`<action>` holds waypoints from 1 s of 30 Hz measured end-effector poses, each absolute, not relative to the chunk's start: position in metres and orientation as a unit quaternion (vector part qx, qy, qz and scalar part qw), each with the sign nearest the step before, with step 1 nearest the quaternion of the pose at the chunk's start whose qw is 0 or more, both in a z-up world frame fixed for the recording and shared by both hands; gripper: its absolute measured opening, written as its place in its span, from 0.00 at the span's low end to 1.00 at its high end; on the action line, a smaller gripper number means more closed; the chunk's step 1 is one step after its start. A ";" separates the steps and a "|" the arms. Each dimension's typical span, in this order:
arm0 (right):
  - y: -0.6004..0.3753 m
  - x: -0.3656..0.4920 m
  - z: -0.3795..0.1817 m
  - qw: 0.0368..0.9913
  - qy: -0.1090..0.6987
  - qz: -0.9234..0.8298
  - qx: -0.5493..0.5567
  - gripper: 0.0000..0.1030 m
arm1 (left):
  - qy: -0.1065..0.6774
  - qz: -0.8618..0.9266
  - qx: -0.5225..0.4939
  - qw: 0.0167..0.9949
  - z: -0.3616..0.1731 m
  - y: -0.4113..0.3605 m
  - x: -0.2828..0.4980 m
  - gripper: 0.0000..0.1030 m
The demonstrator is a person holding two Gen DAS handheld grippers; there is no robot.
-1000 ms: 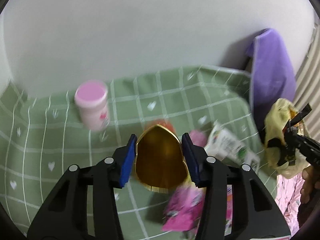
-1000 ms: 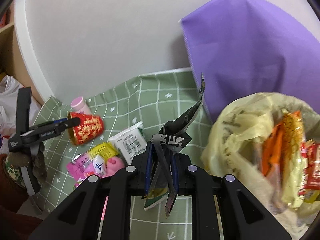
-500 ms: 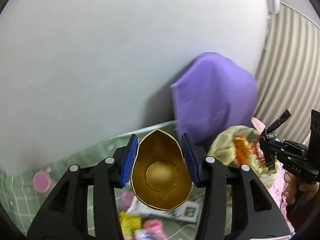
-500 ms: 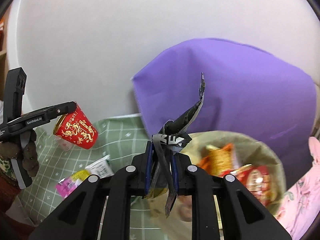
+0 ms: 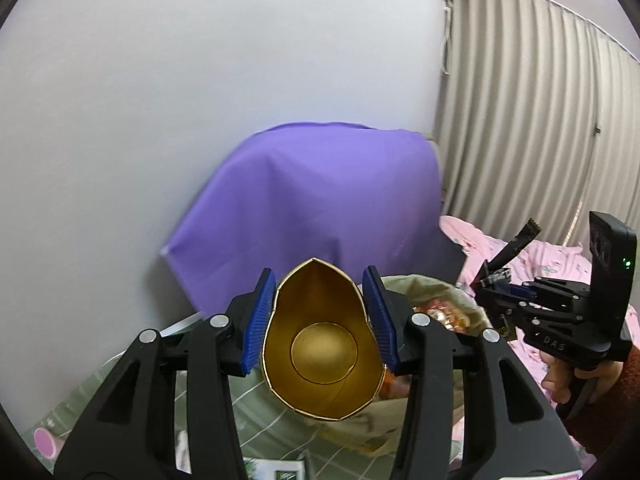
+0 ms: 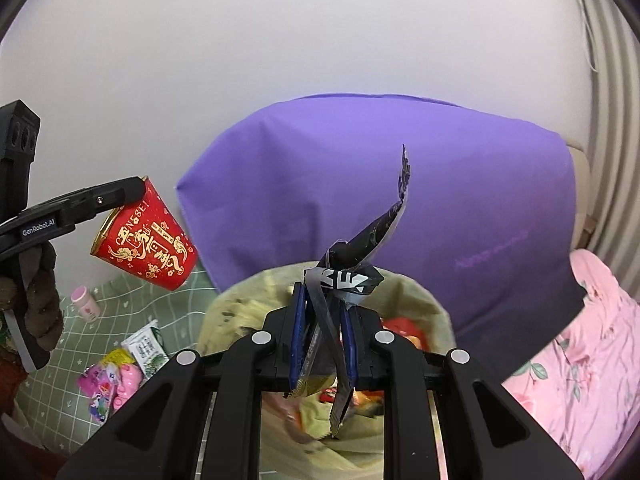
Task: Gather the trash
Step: 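Carry the red cup and black strip over the yellow bag, then open both grippers to drop the cup and strip into the bag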
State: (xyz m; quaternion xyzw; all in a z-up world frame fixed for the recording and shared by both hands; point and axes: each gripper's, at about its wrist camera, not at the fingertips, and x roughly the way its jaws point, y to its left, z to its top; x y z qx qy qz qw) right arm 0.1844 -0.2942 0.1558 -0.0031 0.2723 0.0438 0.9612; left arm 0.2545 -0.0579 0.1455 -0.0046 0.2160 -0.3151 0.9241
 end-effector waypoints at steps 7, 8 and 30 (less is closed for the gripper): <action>-0.320 0.178 0.151 0.961 0.276 0.026 0.011 0.17 | 0.231 -0.359 -0.035 0.904 0.150 -0.086 0.262 0.42; -0.322 0.179 0.150 0.960 0.279 0.026 0.014 0.17 | 0.233 -0.363 -0.039 0.901 0.149 -0.090 0.265 0.42; -0.316 0.251 0.059 0.902 0.422 0.083 -0.035 0.17 | 0.388 -0.378 -0.002 0.841 0.028 -0.172 0.314 0.40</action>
